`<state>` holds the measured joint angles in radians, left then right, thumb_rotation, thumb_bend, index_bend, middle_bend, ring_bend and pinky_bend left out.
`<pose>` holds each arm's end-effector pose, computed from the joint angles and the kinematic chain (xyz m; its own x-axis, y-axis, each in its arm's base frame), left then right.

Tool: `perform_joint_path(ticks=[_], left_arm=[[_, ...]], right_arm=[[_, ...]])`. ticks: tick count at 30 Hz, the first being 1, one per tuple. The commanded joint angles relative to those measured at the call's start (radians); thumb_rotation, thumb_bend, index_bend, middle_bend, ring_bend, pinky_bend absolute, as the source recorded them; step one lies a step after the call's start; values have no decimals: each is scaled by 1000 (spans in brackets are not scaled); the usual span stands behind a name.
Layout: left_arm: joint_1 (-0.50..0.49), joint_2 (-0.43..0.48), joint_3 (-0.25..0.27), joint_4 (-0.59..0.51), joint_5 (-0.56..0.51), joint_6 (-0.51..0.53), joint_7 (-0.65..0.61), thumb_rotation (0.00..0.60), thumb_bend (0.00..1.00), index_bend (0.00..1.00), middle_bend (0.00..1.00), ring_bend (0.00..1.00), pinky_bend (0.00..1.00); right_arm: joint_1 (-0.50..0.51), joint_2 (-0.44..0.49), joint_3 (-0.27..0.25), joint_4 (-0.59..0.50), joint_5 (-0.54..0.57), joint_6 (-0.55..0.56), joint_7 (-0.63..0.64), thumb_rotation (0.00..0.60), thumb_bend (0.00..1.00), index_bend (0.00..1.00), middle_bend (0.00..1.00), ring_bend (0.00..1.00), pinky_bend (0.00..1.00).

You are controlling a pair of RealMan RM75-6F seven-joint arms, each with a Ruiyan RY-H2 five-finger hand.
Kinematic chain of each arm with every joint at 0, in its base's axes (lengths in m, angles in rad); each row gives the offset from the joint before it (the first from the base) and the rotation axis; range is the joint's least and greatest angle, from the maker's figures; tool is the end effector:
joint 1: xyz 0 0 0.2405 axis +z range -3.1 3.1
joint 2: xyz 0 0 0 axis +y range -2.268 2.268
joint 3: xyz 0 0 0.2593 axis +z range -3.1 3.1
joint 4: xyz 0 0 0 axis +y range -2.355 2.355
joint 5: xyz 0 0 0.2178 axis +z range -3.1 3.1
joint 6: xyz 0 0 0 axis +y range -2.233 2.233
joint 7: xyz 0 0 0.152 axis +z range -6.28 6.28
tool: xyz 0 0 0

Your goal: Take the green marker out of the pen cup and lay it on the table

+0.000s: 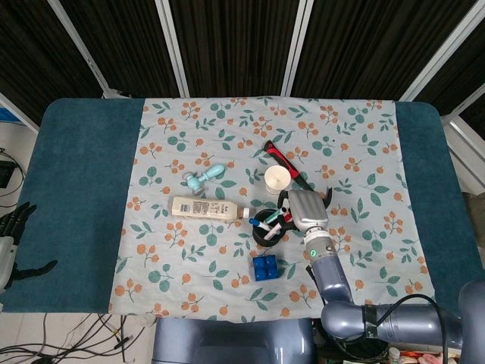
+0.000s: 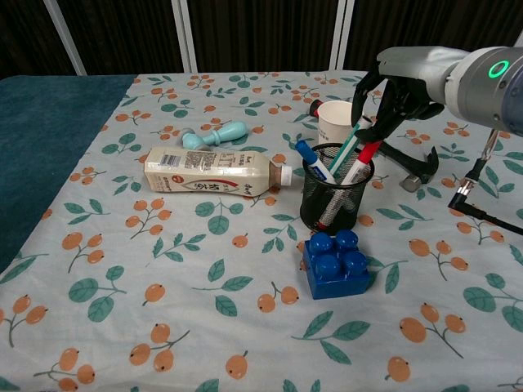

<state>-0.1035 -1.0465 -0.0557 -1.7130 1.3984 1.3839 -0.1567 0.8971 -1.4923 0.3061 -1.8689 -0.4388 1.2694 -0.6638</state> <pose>-0.3173 0.1945 0.1590 0.2031 0.0812 0.9758 0.9744 0.0814 -0.2095 -0.0897 -0.3467 0.0076 0.2532 -0.3328 0.9084 -0.9661 -0.0386 0.2551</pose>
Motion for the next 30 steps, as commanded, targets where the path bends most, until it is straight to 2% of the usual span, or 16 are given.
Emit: perform_joint_path(ticks=[1, 30], left_arm=[[0, 0, 0, 0, 0, 0, 1, 600, 0, 0, 0, 0, 0], [1, -1, 1, -2, 3, 4, 4, 600, 0, 0, 0, 0, 0]], right_arm=[[-1, 0, 0, 1, 0, 0, 1, 600, 485, 576, 1000, 1000, 1000], [-8, 12, 1, -12, 5, 2, 0, 600, 485, 588, 1000, 1000, 1000]])
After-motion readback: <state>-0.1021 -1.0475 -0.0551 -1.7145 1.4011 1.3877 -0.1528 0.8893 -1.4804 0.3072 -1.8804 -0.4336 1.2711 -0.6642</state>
